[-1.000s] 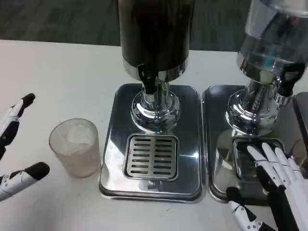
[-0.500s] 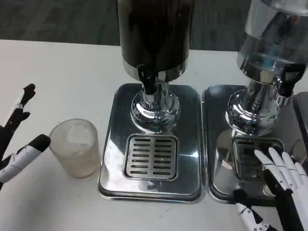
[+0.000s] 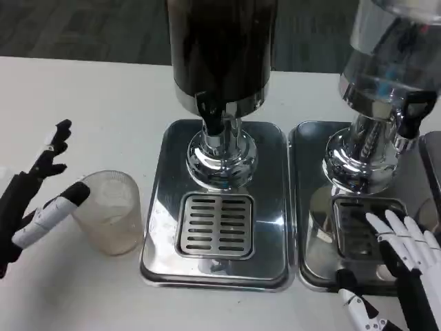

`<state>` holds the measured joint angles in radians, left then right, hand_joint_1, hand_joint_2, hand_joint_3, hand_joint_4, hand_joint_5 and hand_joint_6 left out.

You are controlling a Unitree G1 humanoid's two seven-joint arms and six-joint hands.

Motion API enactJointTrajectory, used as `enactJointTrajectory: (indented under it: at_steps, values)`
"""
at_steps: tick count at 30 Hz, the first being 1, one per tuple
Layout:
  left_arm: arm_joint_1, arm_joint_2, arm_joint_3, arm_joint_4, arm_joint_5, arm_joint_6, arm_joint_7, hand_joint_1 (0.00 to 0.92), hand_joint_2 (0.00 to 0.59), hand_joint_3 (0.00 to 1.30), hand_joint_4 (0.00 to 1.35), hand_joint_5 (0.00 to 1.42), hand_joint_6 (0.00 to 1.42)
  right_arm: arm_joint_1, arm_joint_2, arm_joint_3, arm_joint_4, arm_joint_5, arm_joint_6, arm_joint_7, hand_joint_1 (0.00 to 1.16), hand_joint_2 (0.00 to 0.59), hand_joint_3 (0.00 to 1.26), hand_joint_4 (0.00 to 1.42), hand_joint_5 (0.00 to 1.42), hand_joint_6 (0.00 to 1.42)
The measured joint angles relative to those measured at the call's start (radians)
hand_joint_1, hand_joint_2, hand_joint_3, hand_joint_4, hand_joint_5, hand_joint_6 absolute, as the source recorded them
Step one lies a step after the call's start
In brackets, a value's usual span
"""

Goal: Grasp the cup under the faucet to collect the drink, then remove the cup.

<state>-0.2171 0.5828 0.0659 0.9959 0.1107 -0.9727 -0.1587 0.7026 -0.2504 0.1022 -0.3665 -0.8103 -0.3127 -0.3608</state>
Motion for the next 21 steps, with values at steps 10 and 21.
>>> enactJointTrajectory:
  at_steps: [10,21]
  values:
    - [-0.071,0.013,-0.055,0.116,0.101,-0.021,-0.001,0.001,0.000,0.00,0.00,0.00,0.16,0.004,0.010,0.006,-0.029,0.004,0.007,0.010,0.28,0.396,0.17,0.09,0.06,0.02]
    - [-0.104,0.036,-0.101,0.163,0.183,-0.051,0.088,0.018,0.000,0.00,0.00,0.04,0.22,0.018,0.045,0.023,-0.035,-0.020,0.010,0.009,0.28,0.396,0.17,0.09,0.06,0.02]
